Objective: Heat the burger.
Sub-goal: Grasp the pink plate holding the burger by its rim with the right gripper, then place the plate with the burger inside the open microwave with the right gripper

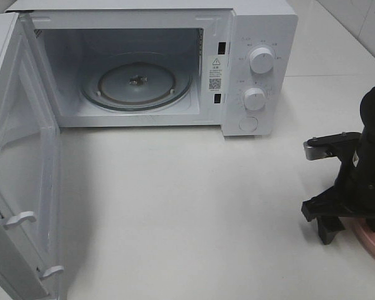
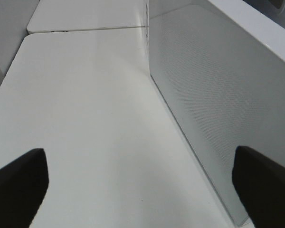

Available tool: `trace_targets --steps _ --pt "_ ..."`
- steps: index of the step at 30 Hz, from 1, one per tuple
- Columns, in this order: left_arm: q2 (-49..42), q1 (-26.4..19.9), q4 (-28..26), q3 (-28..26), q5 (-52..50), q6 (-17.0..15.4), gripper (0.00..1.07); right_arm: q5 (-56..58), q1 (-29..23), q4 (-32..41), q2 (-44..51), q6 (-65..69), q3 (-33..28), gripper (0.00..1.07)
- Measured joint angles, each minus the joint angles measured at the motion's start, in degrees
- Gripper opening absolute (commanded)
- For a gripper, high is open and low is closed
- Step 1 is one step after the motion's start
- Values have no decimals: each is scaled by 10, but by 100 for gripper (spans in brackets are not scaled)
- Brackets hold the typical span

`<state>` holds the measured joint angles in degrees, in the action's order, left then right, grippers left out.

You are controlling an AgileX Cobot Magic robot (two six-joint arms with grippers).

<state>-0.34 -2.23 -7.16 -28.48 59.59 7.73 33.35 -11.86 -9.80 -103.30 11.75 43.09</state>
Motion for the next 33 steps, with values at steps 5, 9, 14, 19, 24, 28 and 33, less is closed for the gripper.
trace_targets --steps 5,9,14,19,24,28,33 --pt "0 0 0 0 0 0 98 0 0 0 0 1 0 74" --pt "0 0 0 0 0 0 98 5 0 0 0 5 0 57" --pt "0 0 0 0 0 0 98 7 0 -7 0 15 0 31" --pt "0 0 0 0 0 0 98 14 0 -20 0 16 0 7" --pt "0 0 0 0 0 0 98 21 0 -19 2 15 0 0" --pt "0 0 0 0 0 0 98 22 0 -19 2 15 0 0" --pt "0 0 0 0 0 0 98 25 -1 -21 2 15 0 0"
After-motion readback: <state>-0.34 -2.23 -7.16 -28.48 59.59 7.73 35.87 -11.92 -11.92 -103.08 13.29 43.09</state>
